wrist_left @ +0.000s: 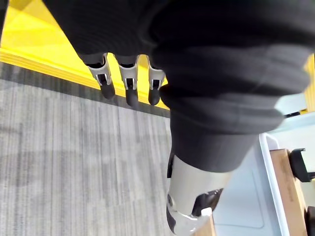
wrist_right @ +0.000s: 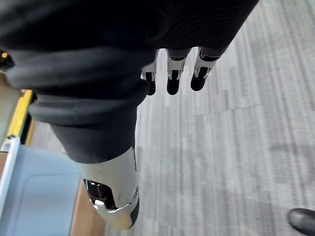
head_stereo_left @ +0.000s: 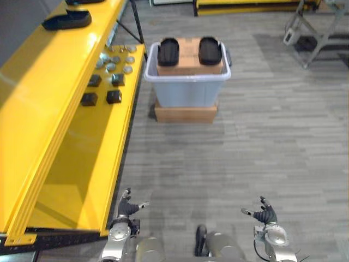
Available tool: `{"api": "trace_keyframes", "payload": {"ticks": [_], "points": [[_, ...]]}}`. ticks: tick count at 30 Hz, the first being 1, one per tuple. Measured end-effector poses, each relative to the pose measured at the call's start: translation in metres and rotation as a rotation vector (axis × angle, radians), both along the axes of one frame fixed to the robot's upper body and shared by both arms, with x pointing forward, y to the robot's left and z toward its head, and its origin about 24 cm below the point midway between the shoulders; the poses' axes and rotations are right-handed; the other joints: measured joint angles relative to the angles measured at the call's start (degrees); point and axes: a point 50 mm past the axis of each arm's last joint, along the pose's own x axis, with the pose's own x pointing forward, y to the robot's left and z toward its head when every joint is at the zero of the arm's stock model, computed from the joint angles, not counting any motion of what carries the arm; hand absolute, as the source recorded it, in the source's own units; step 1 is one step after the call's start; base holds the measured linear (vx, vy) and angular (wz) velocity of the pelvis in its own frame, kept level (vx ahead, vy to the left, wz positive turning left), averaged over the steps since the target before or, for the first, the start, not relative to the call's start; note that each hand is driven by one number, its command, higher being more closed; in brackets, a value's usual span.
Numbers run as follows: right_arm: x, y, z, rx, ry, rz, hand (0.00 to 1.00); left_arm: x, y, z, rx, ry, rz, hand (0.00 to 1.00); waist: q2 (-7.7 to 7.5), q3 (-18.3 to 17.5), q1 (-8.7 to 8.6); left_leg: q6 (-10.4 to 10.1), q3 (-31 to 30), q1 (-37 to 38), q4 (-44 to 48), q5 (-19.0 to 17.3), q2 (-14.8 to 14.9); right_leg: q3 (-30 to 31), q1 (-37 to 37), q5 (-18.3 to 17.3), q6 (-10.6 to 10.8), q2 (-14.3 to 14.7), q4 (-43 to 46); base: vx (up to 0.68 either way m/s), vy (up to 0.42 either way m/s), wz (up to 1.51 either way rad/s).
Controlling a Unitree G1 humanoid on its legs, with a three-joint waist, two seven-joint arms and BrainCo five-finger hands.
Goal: Walk over and take plastic housings, then place them on the shelf
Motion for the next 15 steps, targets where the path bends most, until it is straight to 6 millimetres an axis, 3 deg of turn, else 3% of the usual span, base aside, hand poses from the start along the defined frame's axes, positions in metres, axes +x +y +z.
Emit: {"api": "trace_keyframes", "payload": {"ticks": [1,2,3,4,5,7,9,10,11,12,13,14,15], "points": [[-0.002,-0.004,-0.001,-0.002,0.008,-0.020,0.00,0.000,-0.004,-0.001,-0.013,-0.001,0.001,0.00,0.54,-0.19,0.29,-1.96,-2.46,0.68,-14.00,2.74,-3.29,0.95,1.62,-0.90,1.38,0.01,-1.40,0.44,0.137,-0.47],[-0.004,-0.009,-0.001,-0.010,0.014,-0.035,0.00,-0.001,-0.008,-0.002,-0.025,0.002,0.003,0.00,2.17,-0.47,0.70,-0.90,-4.53,0.97,-21.56,7.12,-4.08,2.73,2.83,-2.39,2.27,1.19,-2.27,0.44,0.171,-0.65],[-0.006,-0.009,-0.003,-0.008,0.027,-0.040,0.00,-0.002,-0.008,-0.003,-0.024,0.012,0.005,0.00,2.54,-0.60,1.40,0.99,-5.81,1.19,-20.60,11.35,-4.29,3.86,3.70,-3.52,2.96,1.38,-2.12,0.45,0.194,-0.72],[-0.009,-0.002,-0.008,0.015,0.045,-0.041,0.00,-0.006,-0.003,-0.006,-0.014,0.034,0.014,0.00,0.75,-1.37,1.56,4.03,-5.65,1.39,-18.74,12.54,-5.71,5.68,4.38,-5.52,3.84,-0.13,-1.21,0.50,0.145,-0.42],[-0.012,0.000,-0.010,0.022,0.054,-0.044,0.00,-0.005,-0.002,-0.007,-0.016,0.040,0.019,0.00,-1.10,-2.05,1.05,4.63,-5.00,0.67,-16.87,9.85,-7.35,6.10,3.36,-7.17,4.57,-2.47,1.59,0.52,0.127,-0.19],[-0.016,-0.001,-0.013,0.020,0.078,-0.047,0.00,-0.003,-0.005,-0.007,-0.025,0.038,0.018,0.00,-1.31,-2.20,1.71,5.35,-2.95,0.81,-14.03,5.79,-7.56,8.81,-0.44,-8.18,5.97,-4.11,10.84,0.50,0.155,-0.33],[-0.015,0.002,-0.015,0.030,0.086,-0.046,0.00,-0.013,-0.001,-0.013,-0.018,0.077,0.027,0.00,-1.94,-2.16,1.32,6.22,-1.47,4.49,-13.79,2.40,-8.72,11.10,-5.77,-7.54,10.91,-6.31,27.23,0.53,0.192,-0.38],[-0.017,0.003,-0.017,0.036,0.096,-0.046,0.00,-0.018,0.001,-0.015,-0.012,0.098,0.028,0.00,-2.10,-2.10,0.94,7.02,-1.52,7.86,-13.76,0.34,-9.71,11.46,-9.49,-4.68,17.81,-7.91,38.68,0.40,0.121,0.01],[-0.021,0.004,-0.019,0.039,0.109,-0.044,0.00,-0.018,0.001,-0.015,-0.008,0.099,0.021,0.00,-2.09,-2.09,0.79,7.41,-1.63,9.55,-13.70,-0.67,-9.99,11.41,-11.16,-4.43,18.66,-8.38,43.93,0.51,0.115,0.20],[-0.025,0.008,-0.022,0.045,0.129,-0.020,0.00,-0.018,0.003,-0.015,0.004,0.100,0.010,0.00,-1.99,-2.14,0.10,7.92,-2.38,13.58,-14.45,-2.27,-10.18,9.64,-14.98,-5.85,15.86,-9.27,52.26,0.42,0.052,0.24],[-0.025,0.010,-0.022,0.048,0.131,-0.012,0.00,-0.018,0.004,-0.015,0.007,0.101,0.011,0.00,-1.97,-2.15,-0.20,7.96,-2.58,15.36,-15.47,-2.47,-10.18,8.37,-16.50,-6.57,14.24,-9.52,53.57,0.62,0.053,0.28],[-0.023,0.012,-0.022,0.046,0.130,0.006,0.00,-0.018,0.005,-0.015,0.013,0.102,0.010,0.00,-1.55,-2.12,-0.43,7.88,-3.06,18.98,-18.07,-2.42,-9.88,5.42,-19.24,-8.43,10.59,-9.85,52.08,0.59,-0.002,0.17],[-0.021,0.012,-0.021,0.043,0.127,0.013,0.00,-0.017,0.005,-0.015,0.012,0.100,0.009,0.00,-0.97,-2.21,-0.72,7.86,-3.37,20.69,-19.49,-2.41,-9.12,3.01,-21.26,-9.46,8.74,-9.74,48.84,0.56,-0.055,0.15]]}}
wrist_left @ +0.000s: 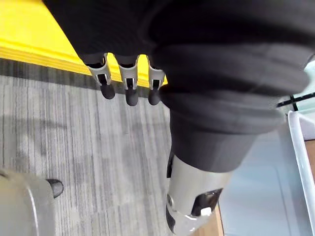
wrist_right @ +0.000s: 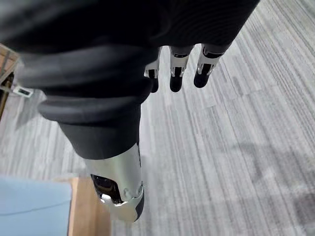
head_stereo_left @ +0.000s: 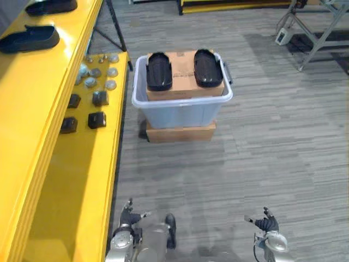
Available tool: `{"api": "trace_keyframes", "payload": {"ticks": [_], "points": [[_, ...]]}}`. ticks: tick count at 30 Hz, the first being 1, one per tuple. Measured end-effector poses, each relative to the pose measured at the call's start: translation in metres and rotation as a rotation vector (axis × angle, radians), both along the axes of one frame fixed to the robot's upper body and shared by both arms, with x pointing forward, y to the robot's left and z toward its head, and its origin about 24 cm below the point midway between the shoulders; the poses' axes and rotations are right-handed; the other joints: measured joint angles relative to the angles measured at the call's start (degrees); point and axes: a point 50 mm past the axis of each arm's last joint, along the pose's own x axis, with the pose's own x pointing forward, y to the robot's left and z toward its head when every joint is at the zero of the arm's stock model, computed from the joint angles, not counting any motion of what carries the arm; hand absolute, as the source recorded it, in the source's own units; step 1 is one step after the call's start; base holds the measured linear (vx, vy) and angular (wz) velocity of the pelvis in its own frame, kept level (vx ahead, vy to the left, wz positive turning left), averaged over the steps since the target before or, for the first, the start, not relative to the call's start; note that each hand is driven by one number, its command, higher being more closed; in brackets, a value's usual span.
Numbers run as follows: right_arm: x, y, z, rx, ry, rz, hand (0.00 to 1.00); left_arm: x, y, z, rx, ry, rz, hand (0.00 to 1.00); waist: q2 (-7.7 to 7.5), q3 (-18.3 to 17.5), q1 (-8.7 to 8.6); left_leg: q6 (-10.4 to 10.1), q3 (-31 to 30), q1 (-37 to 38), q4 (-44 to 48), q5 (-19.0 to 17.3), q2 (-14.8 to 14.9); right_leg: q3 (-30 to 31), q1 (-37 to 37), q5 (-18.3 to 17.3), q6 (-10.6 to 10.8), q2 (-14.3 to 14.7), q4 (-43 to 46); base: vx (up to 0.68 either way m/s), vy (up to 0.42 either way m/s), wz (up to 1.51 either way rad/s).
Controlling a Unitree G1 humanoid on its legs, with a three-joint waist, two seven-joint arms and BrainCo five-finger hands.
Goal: Walk over and take plastic housings, then place them on the shelf
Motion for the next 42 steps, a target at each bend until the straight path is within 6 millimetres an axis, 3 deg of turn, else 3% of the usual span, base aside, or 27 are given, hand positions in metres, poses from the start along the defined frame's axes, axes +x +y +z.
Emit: {"api": "trace_keyframes", "payload": {"ticks": [1,3,4,5,6,7,8,9,11,12,13,15,17,19,20,21,22,26,33,36,41,42], "points": [[0.006,0.000,0.002,-0.003,-0.016,0.006,0.00,0.004,-0.002,0.001,-0.007,-0.010,0.000,0.00,1.12,0.22,-0.40,-0.01,-0.43,2.08,-1.28,0.00,1.46,-2.31,-2.80,-0.58,-1.12,0.86,-6.25,0.45,-0.076,0.11],[0.010,-0.001,0.004,-0.008,-0.028,0.013,0.00,0.006,-0.004,0.001,-0.018,-0.014,0.004,0.00,2.45,0.69,-1.22,-0.05,-0.87,4.38,-2.23,-0.01,3.48,-2.37,-5.44,0.39,-1.27,2.69,-16.30,0.35,-0.092,0.20],[0.010,-0.001,0.004,-0.008,-0.027,0.013,0.00,0.008,-0.004,0.002,-0.018,-0.017,0.002,0.00,2.45,0.70,-1.25,-1.67,-0.77,5.95,-2.51,-0.06,4.33,-0.23,-6.10,5.11,-0.54,3.85,-27.32,0.54,-0.186,0.40],[0.001,-0.002,0.001,-0.010,-0.002,0.006,0.00,0.006,-0.003,0.001,-0.015,-0.012,0.004,0.00,1.46,0.38,-1.35,-5.33,-0.52,8.31,-2.53,-1.69,4.69,1.99,-5.61,16.85,-0.88,4.26,-36.71,0.46,-0.159,0.37],[-0.002,-0.003,0.000,-0.010,0.005,0.004,0.00,0.006,-0.003,0.000,-0.015,-0.009,0.004,0.00,1.21,0.17,-1.43,-6.22,-0.77,8.81,-2.48,-2.26,4.76,2.49,-5.33,20.00,-1.51,4.27,-36.67,0.61,-0.252,0.22],[-0.004,-0.008,0.000,-0.022,0.019,0.001,0.00,0.002,-0.008,-0.004,-0.031,0.014,0.007,0.00,2.51,-0.20,-1.13,-7.43,-1.53,10.29,-2.40,-2.80,6.44,2.76,-5.39,20.86,-4.51,5.59,-33.21,0.51,-0.270,0.00],[-0.001,-0.007,0.002,-0.023,0.003,0.003,0.00,0.000,-0.007,-0.005,-0.031,0.023,0.009,0.00,2.22,-0.51,-1.05,-9.77,-2.09,10.30,-1.69,-1.34,6.84,2.73,-6.80,17.19,-5.25,5.47,-29.14,0.60,-0.321,0.00],[0.000,-0.007,0.003,-0.023,-0.001,0.003,0.00,-0.001,-0.008,-0.006,-0.033,0.026,0.009,0.00,2.25,-0.52,-1.36,-10.66,-2.36,10.24,-0.82,-0.74,6.97,2.41,-6.78,15.69,-5.52,5.34,-27.93,0.44,-0.275,0.16],[-0.008,-0.005,-0.001,-0.009,0.018,-0.015,0.00,0.002,-0.013,-0.006,-0.053,0.020,0.015,0.00,2.86,-0.39,-2.17,-12.40,-3.61,5.06,13.80,2.20,9.13,-0.72,-1.86,12.55,-6.56,5.81,-29.24,0.40,-0.252,0.50],[-0.010,-0.003,-0.002,-0.003,0.021,-0.014,0.00,0.001,-0.015,-0.006,-0.057,0.019,0.015,0.00,2.65,-0.29,-2.15,-12.59,-3.58,2.96,19.34,3.50,10.08,-1.26,0.26,12.27,-6.85,5.95,-30.62,0.37,-0.245,0.49],[-0.013,0.001,-0.003,0.004,0.019,-0.013,0.00,0.000,-0.019,-0.007,-0.070,0.021,0.018,0.00,2.63,-0.26,-1.43,-11.92,-2.16,-0.40,28.90,2.58,12.52,-1.93,4.40,11.96,-7.35,6.91,-33.35,0.33,-0.198,0.12],[-0.011,0.003,-0.001,0.010,-0.004,-0.017,0.00,-0.004,-0.024,-0.009,-0.087,0.031,0.023,0.00,2.01,-0.29,-0.78,-9.76,0.51,-3.51,32.76,1.15,14.01,-2.12,9.22,11.85,-7.56,7.61,-36.68,0.29,-0.137,-0.06],[-0.003,0.003,0.003,0.014,-0.035,-0.025,0.00,-0.007,-0.028,-0.010,-0.099,0.039,0.026,0.00,2.48,-0.56,-0.38,-8.15,1.72,-6.72,25.44,0.10,13.22,-1.10,12.05,11.86,-7.54,7.64,-39.15,0.23,-0.040,-0.20],[-0.002,0.002,0.003,0.021,-0.041,-0.046,0.00,-0.009,-0.027,-0.011,-0.098,0.043,0.028,0.00,2.62,-0.62,0.25,-8.18,0.68,-7.44,16.04,0.15,11.90,0.51,12.82,11.82,-7.21,7.54,-39.61,0.20,0.072,-0.40],[-0.005,0.001,0.001,0.022,-0.030,-0.061,0.00,-0.009,-0.028,-0.011,-0.099,0.046,0.027,0.00,2.95,-0.81,0.43,-10.14,-0.78,-6.89,7.89,3.09,10.65,1.38,13.23,11.40,-6.14,7.77,-39.59,0.18,0.123,-0.37],[-0.008,-0.001,0.001,0.019,-0.025,-0.067,0.00,-0.010,-0.029,-0.012,-0.102,0.047,0.028,0.00,3.89,-1.31,0.35,-10.31,-1.71,-6.96,3.91,7.31,10.76,1.55,13.28,11.00,-5.43,8.49,-39.57,0.17,0.153,-0.17],[-0.013,-0.001,-0.002,0.027,-0.004,-0.083,0.00,-0.010,-0.027,-0.013,-0.096,0.057,0.026,0.00,4.30,-1.51,0.26,-9.63,-2.10,-6.08,2.53,6.73,10.55,1.94,13.85,10.35,-4.37,8.89,-39.41,0.13,0.111,0.01],[-0.025,0.004,-0.007,0.051,0.021,-0.108,0.00,-0.012,-0.015,-0.013,-0.064,0.066,0.024,0.00,1.17,-2.62,0.32,-8.25,-0.38,-3.07,-2.62,7.65,7.62,3.19,13.89,9.53,-2.80,5.79,-39.53,0.11,0.111,-0.08],[-0.027,-0.016,0.002,0.039,-0.045,-0.238,0.00,-0.021,-0.007,-0.015,-0.043,0.089,0.028,0.00,2.25,-3.73,-0.77,-7.23,1.14,0.87,-10.75,9.85,4.71,4.54,13.82,9.21,-1.42,3.83,-41.57,0.06,0.054,-0.08],[-0.014,-0.037,0.029,-0.020,-0.193,-0.278,0.00,-0.022,0.000,-0.014,-0.021,0.091,0.026,0.00,2.13,-4.11,-1.17,-7.30,1.81,1.33,-12.16,9.89,4.72,5.14,13.85,9.28,-1.43,4.25,-42.46,0.12,-0.007,-0.13],[0.016,-0.076,0.119,-0.253,-0.573,-0.255,0.00,-0.021,0.000,-0.010,-0.009,0.064,0.005,0.00,1.53,-4.63,-1.55,-7.30,2.77,2.41,-14.08,9.89,4.86,6.45,14.07,9.40,-1.48,4.67,-43.51,0.10,-0.013,-0.15],[0.019,-0.078,0.129,-0.277,-0.610,-0.249,0.00,-0.021,-0.001,-0.010,-0.010,0.064,0.001,0.00,1.40,-4.69,-1.65,-7.30,2.76,2.45,-14.22,9.89,4.85,6.51,14.06,9.40,-1.48,4.67,-43.56,0.07,-0.003,-0.02]]}}
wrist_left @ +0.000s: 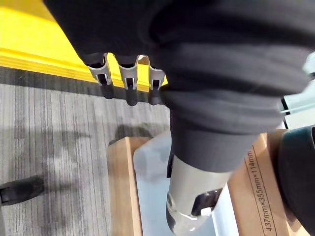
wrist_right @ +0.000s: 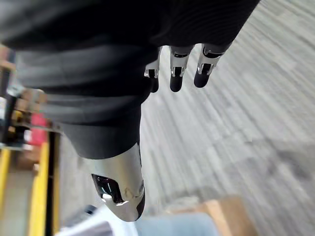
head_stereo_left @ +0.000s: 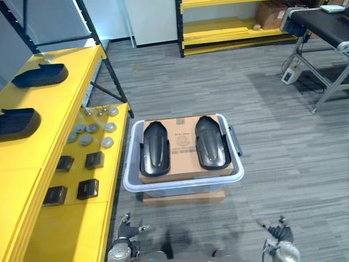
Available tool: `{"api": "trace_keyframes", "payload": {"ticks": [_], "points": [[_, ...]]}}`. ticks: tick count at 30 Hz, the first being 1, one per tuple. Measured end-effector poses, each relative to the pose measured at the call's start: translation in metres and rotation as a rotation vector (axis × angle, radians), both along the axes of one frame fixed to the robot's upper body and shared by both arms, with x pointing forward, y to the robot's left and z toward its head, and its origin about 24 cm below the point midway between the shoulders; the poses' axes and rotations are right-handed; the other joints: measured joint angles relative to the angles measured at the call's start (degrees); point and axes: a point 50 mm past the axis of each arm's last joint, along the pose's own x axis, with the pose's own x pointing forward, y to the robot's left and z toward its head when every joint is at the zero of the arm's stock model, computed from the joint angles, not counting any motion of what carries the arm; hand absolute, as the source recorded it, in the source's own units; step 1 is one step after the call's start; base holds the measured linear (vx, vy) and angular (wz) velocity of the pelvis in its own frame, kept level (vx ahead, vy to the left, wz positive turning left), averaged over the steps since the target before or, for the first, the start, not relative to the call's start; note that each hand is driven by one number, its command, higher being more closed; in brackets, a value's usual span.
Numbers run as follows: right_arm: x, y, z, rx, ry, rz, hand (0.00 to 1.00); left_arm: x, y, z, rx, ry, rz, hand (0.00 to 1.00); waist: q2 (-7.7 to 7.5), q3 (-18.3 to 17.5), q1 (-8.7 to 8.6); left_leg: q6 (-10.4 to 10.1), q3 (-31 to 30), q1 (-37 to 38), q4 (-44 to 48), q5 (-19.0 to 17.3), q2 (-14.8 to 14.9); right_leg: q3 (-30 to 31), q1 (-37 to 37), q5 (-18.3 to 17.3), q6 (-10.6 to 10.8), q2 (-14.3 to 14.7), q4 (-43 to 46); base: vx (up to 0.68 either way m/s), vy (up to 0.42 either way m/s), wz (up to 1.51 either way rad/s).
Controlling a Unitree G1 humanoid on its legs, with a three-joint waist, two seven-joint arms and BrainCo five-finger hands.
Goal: Walk over and take plastic housings, then place them on the shelf
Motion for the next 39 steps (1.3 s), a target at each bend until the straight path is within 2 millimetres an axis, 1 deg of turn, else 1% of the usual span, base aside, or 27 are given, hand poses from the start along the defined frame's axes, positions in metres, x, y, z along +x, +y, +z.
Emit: {"api": "trace_keyframes", "payload": {"ticks": [2,3,4,6,7,8,10,11,13,14,16,18,20,21,22,24,26,27,29,30,31,35,37,39], "points": [[0.013,-0.001,0.031,-0.111,-0.101,0.030,0.00,-0.007,-0.001,-0.002,-0.012,0.019,-0.013,0.00,-0.58,-0.37,-0.51,0.00,-0.03,0.06,-0.16,0.00,-0.01,0.67,0.09,0.37,-0.13,0.02,-0.47,0.07,0.014,-0.03],[0.016,-0.001,0.038,-0.129,-0.125,0.038,0.00,-0.008,-0.001,-0.003,-0.012,0.023,-0.014,0.00,-0.62,-0.41,-0.59,0.00,-0.06,0.06,-0.16,0.00,0.01,0.83,0.26,0.66,0.02,0.05,-0.89,0.06,0.022,-0.04],[0.023,0.001,0.049,-0.166,-0.168,0.056,0.00,-0.011,-0.002,-0.004,-0.014,0.029,-0.020,0.00,-0.64,-0.42,-0.77,0.00,-0.08,0.04,-0.16,0.00,-0.03,0.98,0.59,1.00,0.07,0.01,-1.62,0.00,0.000,0.00],[0.033,0.004,0.059,-0.211,-0.196,0.083,0.00,-0.012,-0.003,-0.004,-0.019,0.034,-0.028,0.00,-0.62,-0.43,-0.87,0.01,-0.14,0.04,-0.16,0.00,-0.15,0.96,0.98,1.40,0.38,-0.14,-2.37,0.00,0.008,0.02],[0.039,0.008,0.061,-0.232,-0.197,0.104,0.00,-0.012,-0.004,-0.004,-0.022,0.033,-0.037,0.00,-0.61,-0.43,-0.81,0.01,-0.22,-0.06,-0.16,0.00,-0.18,0.94,1.05,1.50,0.35,-0.17,-2.59,-0.01,0.015,0.04],[0.049,0.015,0.064,-0.257,-0.200,0.138,0.00,-0.011,-0.004,-0.004,-0.023,0.031,-0.050,0.00,-0.60,-0.44,-0.74,0.03,-0.39,-0.37,-0.15,0.03,-0.18,0.84,1.07,1.79,0.34,-0.16,-3.10,-0.02,0.004,0.05],[0.060,0.025,0.063,-0.290,-0.182,0.176,0.00,-0.011,-0.006,-0.003,-0.024,0.028,-0.062,0.00,-0.58,-0.45,-0.67,0.07,-0.74,-0.61,-0.15,0.06,-0.20,0.60,1.08,1.82,0.33,-0.17,-3.39,-0.03,-0.006,0.10],[0.071,0.032,0.060,-0.308,-0.157,0.210,0.00,-0.010,-0.007,-0.003,-0.025,0.024,-0.067,0.00,-0.54,-0.47,-0.69,0.20,-1.37,-1.00,-0.14,0.30,-0.24,-0.07,1.08,1.85,0.31,-0.20,-3.52,-0.05,-0.019,0.23],[0.081,0.035,0.054,-0.309,-0.125,0.220,0.00,-0.009,-0.008,-0.003,-0.026,0.021,-0.076,0.00,-0.47,-0.51,-0.61,0.21,-2.15,-1.61,-0.31,1.19,-0.29,-1.00,1.07,2.30,0.30,-0.23,-3.82,-0.05,-0.019,0.26],[0.088,0.037,0.048,-0.305,-0.085,0.220,0.00,-0.009,-0.010,-0.003,-0.027,0.023,-0.086,0.00,-0.34,-0.55,-0.06,0.14,-2.59,-1.72,-1.04,2.04,-0.28,-1.55,0.91,2.67,0.12,-0.12,-4.04,-0.05,-0.017,0.19],[0.096,0.034,0.039,-0.283,-0.032,0.207,0.00,-0.009,-0.013,-0.004,-0.031,0.024,-0.104,0.00,-0.14,-0.55,0.66,0.18,-3.72,-1.86,-2.30,3.25,-0.38,-2.51,0.81,2.74,0.03,-0.09,-4.19,-0.08,-0.027,0.29],[0.109,0.037,0.031,-0.267,0.022,0.208,0.00,-0.011,-0.014,-0.004,-0.033,0.030,-0.107,0.00,0.16,-0.51,0.70,0.16,-4.94,-2.37,-3.40,4.48,-0.44,-3.69,0.43,2.91,0.08,-0.06,-4.17,-0.10,-0.021,0.31],[0.128,0.042,0.029,-0.259,0.061,0.220,0.00,-0.012,-0.017,-0.005,-0.036,0.034,-0.121,0.00,1.23,-0.18,1.12,0.28,-5.56,-3.46,-4.48,6.05,-0.38,-4.13,-0.99,3.84,0.03,0.10,-4.09,-0.12,-0.001,0.14],[0.132,0.043,0.029,-0.256,0.068,0.222,0.00,-0.012,-0.019,-0.005,-0.037,0.034,-0.127,0.00,1.61,0.04,1.28,0.37,-5.71,-3.66,-4.81,6.48,-0.39,-4.25,-1.26,4.12,0.02,0.12,-4.11,-0.13,0.013,0.13],[0.140,0.043,0.030,-0.247,0.077,0.217,0.00,-0.012,-0.021,-0.005,-0.040,0.035,-0.135,0.00,2.27,0.57,1.67,0.46,-6.47,-3.96,-5.33,6.93,-0.49,-4.70,-1.59,4.37,0.15,0.09,-4.09,-0.14,0.020,0.18],[0.149,0.042,0.032,-0.239,0.091,0.194,0.00,-0.011,-0.022,-0.005,-0.042,0.027,-0.132,0.00,2.90,1.20,2.04,0.63,-7.26,-5.30,-5.34,7.88,-0.71,-5.23,-2.63,4.88,0.38,-0.08,-3.95,-0.15,0.031,0.19],[0.165,0.044,0.043,-0.233,0.078,0.177,0.00,-0.007,-0.022,-0.003,-0.030,0.009,-0.125,0.00,3.59,3.30,2.27,0.44,-7.96,-7.17,-5.35,8.48,-0.73,-5.52,-4.30,5.71,0.43,-0.07,-3.86,-0.18,0.043,0.11],[0.170,0.045,0.046,-0.230,0.074,0.178,0.00,-0.007,-0.022,-0.003,-0.029,0.008,-0.125,0.00,3.71,3.74,2.29,0.75,-7.99,-7.70,-5.36,8.89,-0.73,-5.52,-4.83,5.98,0.48,-0.07,-3.89,-0.11,0.031,0.05],[0.183,0.045,0.058,-0.236,0.065,0.180,0.00,-0.005,-0.023,-0.002,-0.028,0.000,-0.123,0.00,4.20,5.32,2.71,0.73,-8.23,-9.76,-5.39,9.64,-0.87,-5.59,-6.70,6.53,0.77,-0.13,-3.91,-0.10,0.038,0.07],[0.185,0.044,0.061,-0.240,0.065,0.178,0.00,-0.002,-0.023,-0.001,-0.023,-0.007,-0.120,0.00,4.31,5.80,3.00,0.67,-8.29,-10.06,-5.39,9.72,-0.93,-5.59,-7.00,6.62,0.87,-0.19,-3.88,-0.09,0.044,0.09],[0.186,0.040,0.064,-0.246,0.069,0.168,0.00,0.002,-0.024,0.000,-0.019,-0.019,-0.119,0.00,4.61,6.42,3.79,0.71,-8.49,-10.63,-5.40,9.89,-1.06,-5.62,-7.40,6.68,0.95,-0.27,-3.98,-0.03,0.028,0.07],[0.192,0.037,0.065,-0.230,0.100,0.144,0.00,0.003,-0.026,0.001,-0.023,-0.034,-0.096,0.00,4.94,7.14,3.74,1.42,-10.16,-12.21,-5.42,10.85,-1.65,-7.09,-8.24,6.67,1.03,-0.98,-3.97,0.03,0.018,0.21],[0.197,0.035,0.071,-0.225,0.107,0.134,0.00,0.008,-0.027,0.002,-0.024,-0.051,-0.097,0.00,5.27,8.44,3.83,1.47,-10.84,-12.62,-5.41,10.92,-2.14,-7.88,-8.23,6.67,1.03,-1.19,-3.99,0.06,0.015,0.20],[0.206,0.034,0.083,-0.219,0.095,0.126,0.00,0.015,-0.030,0.005,-0.027,-0.072,-0.101,0.00,5.71,9.99,3.93,1.55,-11.16,-13.31,-5.41,11.07,-2.25,-8.37,-8.65,6.66,1.01,-1.25,-4.04,0.05,-0.008,0.12]]}}
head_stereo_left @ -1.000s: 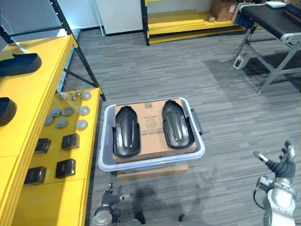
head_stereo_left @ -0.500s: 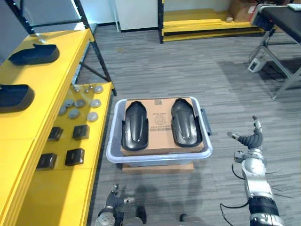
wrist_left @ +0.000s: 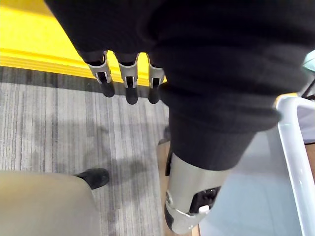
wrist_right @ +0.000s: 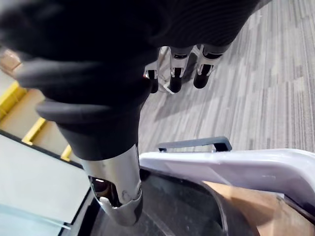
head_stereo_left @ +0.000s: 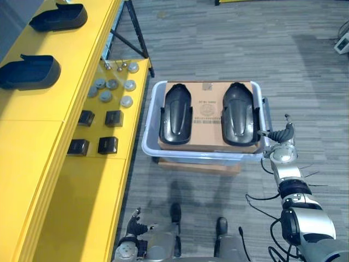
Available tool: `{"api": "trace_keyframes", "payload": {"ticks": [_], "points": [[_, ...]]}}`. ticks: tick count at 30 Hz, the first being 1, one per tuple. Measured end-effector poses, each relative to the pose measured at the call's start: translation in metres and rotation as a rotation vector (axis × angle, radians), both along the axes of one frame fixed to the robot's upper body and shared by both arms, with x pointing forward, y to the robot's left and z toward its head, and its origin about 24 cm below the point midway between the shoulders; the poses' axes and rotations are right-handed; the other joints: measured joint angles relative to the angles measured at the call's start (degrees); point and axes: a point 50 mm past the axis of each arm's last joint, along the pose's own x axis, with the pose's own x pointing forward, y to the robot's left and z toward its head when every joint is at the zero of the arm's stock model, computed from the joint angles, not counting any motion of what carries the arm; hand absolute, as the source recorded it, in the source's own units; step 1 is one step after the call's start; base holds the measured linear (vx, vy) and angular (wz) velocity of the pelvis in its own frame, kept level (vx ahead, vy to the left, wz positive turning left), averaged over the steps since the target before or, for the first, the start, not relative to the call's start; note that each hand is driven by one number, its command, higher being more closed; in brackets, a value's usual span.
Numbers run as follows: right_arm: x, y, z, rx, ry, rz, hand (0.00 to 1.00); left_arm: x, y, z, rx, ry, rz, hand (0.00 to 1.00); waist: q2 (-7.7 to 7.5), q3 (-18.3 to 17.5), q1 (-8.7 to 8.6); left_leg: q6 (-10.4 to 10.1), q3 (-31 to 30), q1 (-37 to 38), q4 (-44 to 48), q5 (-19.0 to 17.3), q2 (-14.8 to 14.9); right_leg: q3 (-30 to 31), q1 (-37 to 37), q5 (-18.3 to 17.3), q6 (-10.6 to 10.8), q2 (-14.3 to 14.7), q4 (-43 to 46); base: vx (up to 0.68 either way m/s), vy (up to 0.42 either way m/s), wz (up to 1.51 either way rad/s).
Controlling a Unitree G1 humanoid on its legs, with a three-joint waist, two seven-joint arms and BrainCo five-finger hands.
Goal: Walk over and take plastic housings, then place them on the shelf
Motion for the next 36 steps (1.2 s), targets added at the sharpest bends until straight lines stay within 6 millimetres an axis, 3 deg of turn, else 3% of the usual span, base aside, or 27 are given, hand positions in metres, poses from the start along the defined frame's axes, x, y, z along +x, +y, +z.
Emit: {"api": "trace_keyframes", "payload": {"ticks": [3,4,10,20,30,36], "points": [[0.007,0.000,0.010,0.014,-0.008,-0.006,0.00,0.003,-0.003,0.001,0.001,-0.010,-0.008,0.00,0.28,1.32,0.00,-0.53,-0.21,-0.47,0.00,0.37,-0.07,-0.12,-0.35,-0.02,-0.03,-0.01,-0.01,0.04,-0.015,0.04],[0.009,-0.002,0.013,0.019,-0.004,-0.017,1.00,0.003,-0.004,0.001,-0.003,-0.011,-0.009,0.00,0.61,1.72,0.02,-0.56,-0.51,-0.64,0.00,0.40,-0.07,-0.28,-0.36,-0.04,-0.07,0.01,-0.04,0.03,-0.024,0.10],[0.004,-0.018,0.013,0.087,0.023,-0.099,1.00,0.014,-0.014,0.005,-0.023,-0.039,-0.027,0.00,1.53,3.63,-0.07,-2.45,-3.07,-1.61,-0.04,2.20,0.00,-2.11,-0.37,-0.27,-0.47,0.14,-0.03,-0.02,-0.033,0.15],[0.002,-0.024,0.016,0.110,-0.016,-0.123,1.00,0.020,-0.018,0.006,-0.029,-0.048,-0.037,0.00,1.58,4.05,-0.06,-2.44,-2.75,-1.81,-0.25,2.42,0.30,-1.66,-0.96,-0.24,-0.47,0.37,0.59,-0.05,0.006,0.00],[-0.019,-0.015,0.012,0.024,-0.153,-0.078,1.00,0.028,-0.018,0.011,-0.028,-0.076,-0.043,0.00,0.64,4.33,-0.27,-2.44,-1.24,0.55,-0.24,2.39,1.00,-0.11,0.41,-0.24,-0.46,0.49,1.18,-0.01,-0.010,-0.07],[-0.054,-0.013,0.000,-0.047,-0.219,-0.122,1.00,0.036,-0.015,0.022,-0.030,-0.137,-0.031,0.00,-1.78,1.71,-0.49,-2.43,-1.40,1.59,-0.20,2.39,1.12,-0.30,1.65,-0.27,-0.43,0.61,0.98,0.00,-0.003,0.01]]}}
